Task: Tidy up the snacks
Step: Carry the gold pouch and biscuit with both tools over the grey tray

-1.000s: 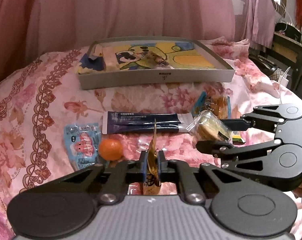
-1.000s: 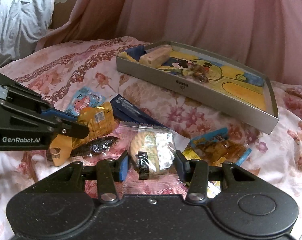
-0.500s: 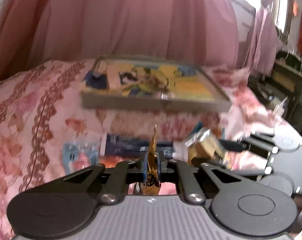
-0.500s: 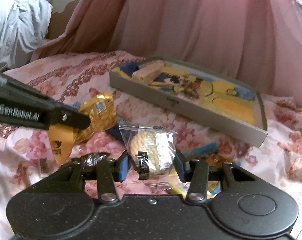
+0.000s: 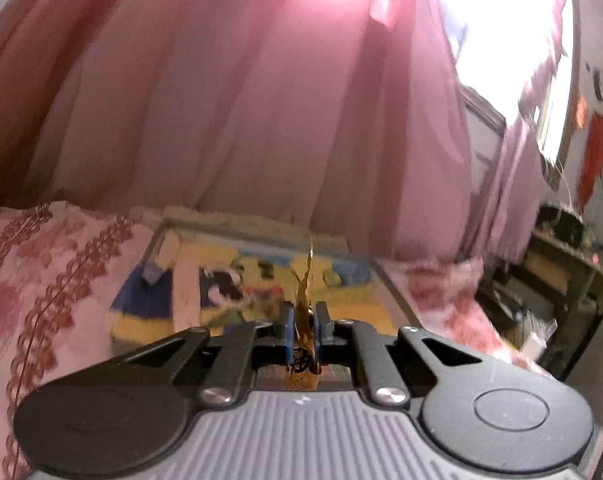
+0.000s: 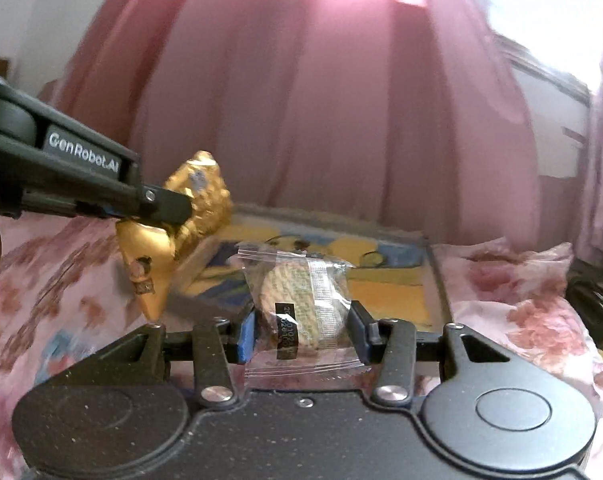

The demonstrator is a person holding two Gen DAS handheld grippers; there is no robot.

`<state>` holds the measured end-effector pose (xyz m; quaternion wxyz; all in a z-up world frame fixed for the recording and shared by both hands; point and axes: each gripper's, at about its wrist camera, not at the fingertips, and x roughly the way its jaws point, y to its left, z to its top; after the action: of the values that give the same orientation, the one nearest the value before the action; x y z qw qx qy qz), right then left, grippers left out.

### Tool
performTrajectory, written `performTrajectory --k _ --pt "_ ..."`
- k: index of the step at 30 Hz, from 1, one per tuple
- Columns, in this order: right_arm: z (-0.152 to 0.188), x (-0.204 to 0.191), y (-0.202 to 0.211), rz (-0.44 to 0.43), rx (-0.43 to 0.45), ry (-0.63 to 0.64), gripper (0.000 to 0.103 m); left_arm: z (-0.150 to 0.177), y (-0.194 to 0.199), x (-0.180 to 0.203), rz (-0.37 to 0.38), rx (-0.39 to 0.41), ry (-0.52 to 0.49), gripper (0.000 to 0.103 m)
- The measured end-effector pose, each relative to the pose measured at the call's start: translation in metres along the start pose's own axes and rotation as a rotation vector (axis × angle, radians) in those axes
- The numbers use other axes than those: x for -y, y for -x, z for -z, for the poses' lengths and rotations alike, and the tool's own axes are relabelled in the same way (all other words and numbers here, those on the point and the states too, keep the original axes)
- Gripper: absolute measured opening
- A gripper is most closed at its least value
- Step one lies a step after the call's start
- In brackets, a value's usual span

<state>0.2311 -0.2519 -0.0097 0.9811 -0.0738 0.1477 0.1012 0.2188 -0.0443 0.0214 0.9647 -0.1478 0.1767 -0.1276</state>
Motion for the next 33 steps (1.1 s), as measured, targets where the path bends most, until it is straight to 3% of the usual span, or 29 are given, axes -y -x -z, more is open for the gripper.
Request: performTrajectory --k 6,14,26,33 --pt "-0.011 -0.005 -0.03 0.089 0.058 0.0 0.048 -0.021 -0.032 -0.027 0.011 0.044 0.119 0.009" --pt "-0.013 0.002 -0.075 0.125 0.041 -0.065 0.048 -0.015 -0.075 -0.055 0.046 0.001 0.199 0.009" --pt "0.003 0.0 -0.108 0.085 -0.041 -0.108 0.048 0.005 -0.099 -0.066 0.048 -0.098 0.215 0.01" --pt "0.008 -0.001 -0.113 0.069 -0.073 -0.125 0.049 0.009 -0.104 -0.06 0.005 -0.128 0.151 0.01"
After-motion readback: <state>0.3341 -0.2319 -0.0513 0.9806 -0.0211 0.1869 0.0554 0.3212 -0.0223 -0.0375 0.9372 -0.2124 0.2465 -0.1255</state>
